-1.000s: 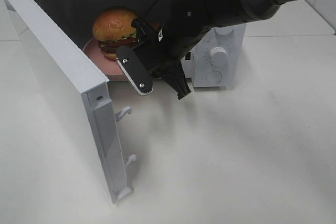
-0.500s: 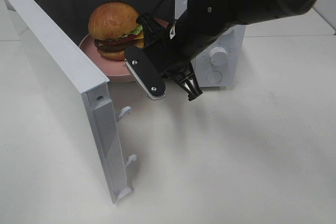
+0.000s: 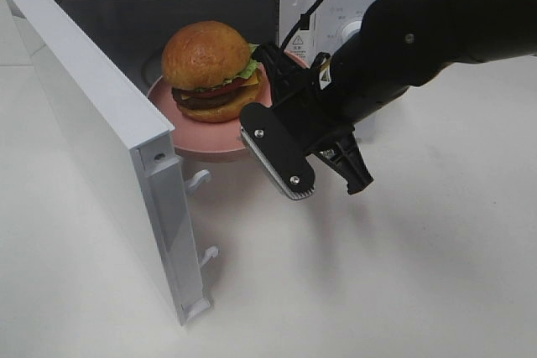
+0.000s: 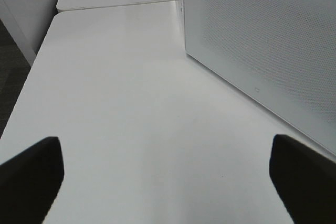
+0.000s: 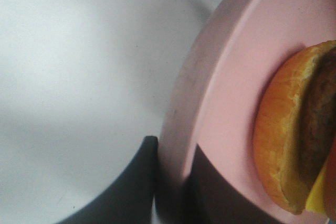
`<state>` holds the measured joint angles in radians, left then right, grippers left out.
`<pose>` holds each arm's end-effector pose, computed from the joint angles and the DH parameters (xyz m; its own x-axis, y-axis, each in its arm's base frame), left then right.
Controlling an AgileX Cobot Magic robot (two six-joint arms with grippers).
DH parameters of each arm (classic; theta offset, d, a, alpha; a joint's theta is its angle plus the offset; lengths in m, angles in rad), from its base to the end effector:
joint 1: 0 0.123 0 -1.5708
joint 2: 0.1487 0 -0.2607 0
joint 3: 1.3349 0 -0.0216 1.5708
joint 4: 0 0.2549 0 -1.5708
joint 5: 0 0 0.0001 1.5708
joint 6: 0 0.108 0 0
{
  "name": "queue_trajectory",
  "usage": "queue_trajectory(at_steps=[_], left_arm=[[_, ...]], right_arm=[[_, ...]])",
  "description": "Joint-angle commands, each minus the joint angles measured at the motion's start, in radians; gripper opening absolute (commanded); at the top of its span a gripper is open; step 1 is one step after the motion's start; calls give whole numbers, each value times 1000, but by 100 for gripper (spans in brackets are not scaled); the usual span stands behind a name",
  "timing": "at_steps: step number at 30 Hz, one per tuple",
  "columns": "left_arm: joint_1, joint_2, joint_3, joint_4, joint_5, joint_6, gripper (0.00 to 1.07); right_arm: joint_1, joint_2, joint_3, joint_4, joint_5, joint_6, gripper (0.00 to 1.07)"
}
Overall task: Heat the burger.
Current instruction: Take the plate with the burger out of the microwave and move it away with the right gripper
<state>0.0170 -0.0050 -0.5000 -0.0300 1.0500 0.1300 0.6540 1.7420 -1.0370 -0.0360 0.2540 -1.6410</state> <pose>0.0383 -0.0022 0.2727 -0.4381 0.1073 -0.8925 0.0570 0.9942 0.0916 0.2956 0.2254 0.1577 0.6641 -0.7439 0.0744 -0.5408 -0.5467 -0.6393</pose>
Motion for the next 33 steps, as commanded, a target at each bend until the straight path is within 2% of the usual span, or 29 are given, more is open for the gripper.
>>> queue_trajectory(at_steps=[1,4,10,12,15,20,33], left_arm=[[3,-18,2,-3,-9,-7,100],[3,-18,2,-3,-9,-7,100],[3,-18,2,-3,-9,-7,100],[3,-18,2,-3,-9,-7,100],[3,-18,2,-3,-9,-7,100],[3,-18,2,-3,-9,-7,100],[3,-18,2,-3,-9,-7,100]], right_arm=[[-9,-75,31,-27,-75,68,0],[-9,-137,82,-101,-75,134,0],[-9,-196,127,-142,-69,200,0],[-9,-263,180,-185,-67,262,0],[-9,-281,193,-189,-62,282,0],[-9,-404,286,-271,-1,389,0],[-9,-640,418,-343,140,539,0]])
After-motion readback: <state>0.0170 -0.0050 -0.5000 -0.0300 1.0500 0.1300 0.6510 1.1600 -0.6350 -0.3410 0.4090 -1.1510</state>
